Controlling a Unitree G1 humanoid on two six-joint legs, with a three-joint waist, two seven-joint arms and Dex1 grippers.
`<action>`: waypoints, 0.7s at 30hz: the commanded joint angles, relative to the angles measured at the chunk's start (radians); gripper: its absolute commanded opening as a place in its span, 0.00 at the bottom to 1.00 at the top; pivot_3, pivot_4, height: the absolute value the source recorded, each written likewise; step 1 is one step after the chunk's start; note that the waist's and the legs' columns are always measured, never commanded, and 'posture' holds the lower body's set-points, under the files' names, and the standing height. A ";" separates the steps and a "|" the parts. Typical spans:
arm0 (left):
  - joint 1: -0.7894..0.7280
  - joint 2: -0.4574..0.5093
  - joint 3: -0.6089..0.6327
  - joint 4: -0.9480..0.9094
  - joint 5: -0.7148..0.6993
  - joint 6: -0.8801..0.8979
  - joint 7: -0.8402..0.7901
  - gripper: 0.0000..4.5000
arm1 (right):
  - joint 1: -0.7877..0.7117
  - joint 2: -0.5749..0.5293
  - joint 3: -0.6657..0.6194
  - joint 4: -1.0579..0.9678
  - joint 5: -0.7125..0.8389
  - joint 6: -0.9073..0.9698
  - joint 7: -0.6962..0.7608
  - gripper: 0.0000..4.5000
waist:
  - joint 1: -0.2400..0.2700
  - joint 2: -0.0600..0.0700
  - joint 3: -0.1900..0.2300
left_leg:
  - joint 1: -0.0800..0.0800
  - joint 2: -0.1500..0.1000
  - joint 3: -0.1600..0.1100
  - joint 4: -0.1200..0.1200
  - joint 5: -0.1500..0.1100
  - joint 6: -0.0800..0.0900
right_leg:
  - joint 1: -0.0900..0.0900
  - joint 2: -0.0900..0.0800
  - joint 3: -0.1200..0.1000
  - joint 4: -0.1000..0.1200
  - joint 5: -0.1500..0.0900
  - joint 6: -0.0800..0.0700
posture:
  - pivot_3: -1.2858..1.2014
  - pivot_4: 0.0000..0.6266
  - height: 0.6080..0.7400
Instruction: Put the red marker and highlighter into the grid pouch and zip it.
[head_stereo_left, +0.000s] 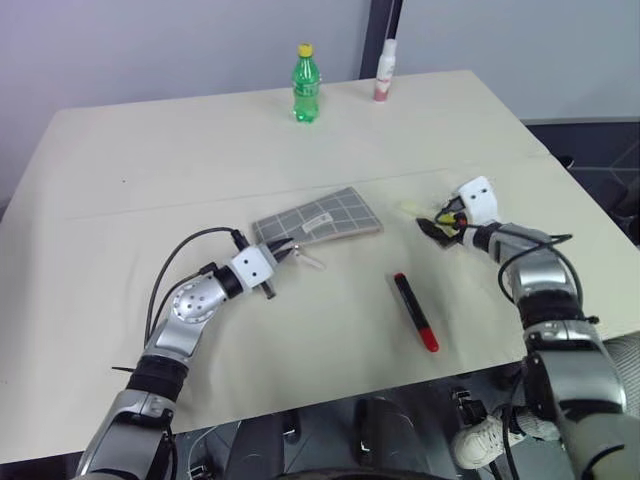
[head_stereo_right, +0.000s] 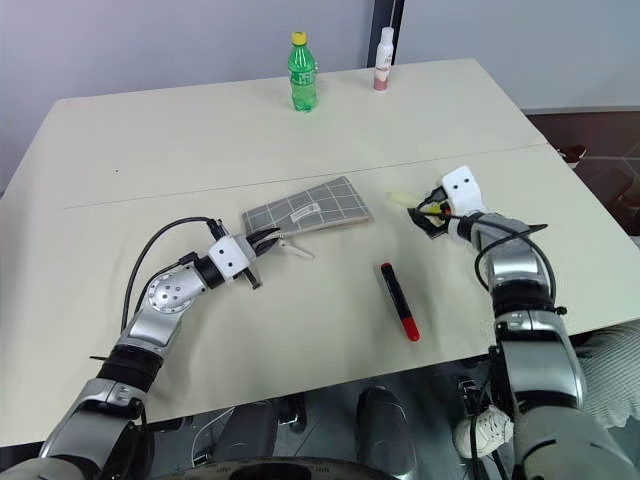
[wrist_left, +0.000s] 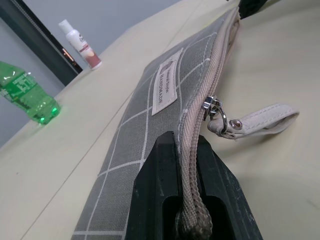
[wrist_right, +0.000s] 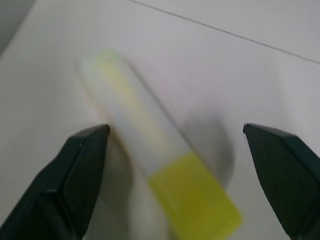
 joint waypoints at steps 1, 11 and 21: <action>0.013 0.003 -0.004 -0.029 0.003 0.006 0.007 0.00 | -0.013 -0.026 -0.028 0.026 0.028 0.040 0.049 0.66 | -0.001 0.000 0.000 | 0.000 0.000 0.000 0.000 0.000 0.000 | 0.000 0.000 0.000 0.000 0.000 0.000 | 0.52 0.24 1.00; 0.000 -0.003 -0.008 -0.033 0.003 0.017 0.008 0.00 | 0.260 0.016 -0.040 -0.619 0.186 0.205 0.141 0.21 | 0.002 0.000 0.000 | 0.000 0.000 -0.001 0.000 -0.001 0.001 | 0.001 -0.004 -0.003 0.000 0.000 0.001 | 0.52 0.24 1.00; -0.032 0.009 -0.004 -0.015 -0.008 0.024 -0.009 0.00 | 0.509 0.135 0.012 -1.206 0.317 0.445 -0.017 0.21 | 0.004 0.000 0.000 | -0.001 0.000 -0.001 0.000 -0.001 0.001 | 0.000 -0.007 -0.012 -0.001 -0.001 -0.002 | 0.52 0.24 1.00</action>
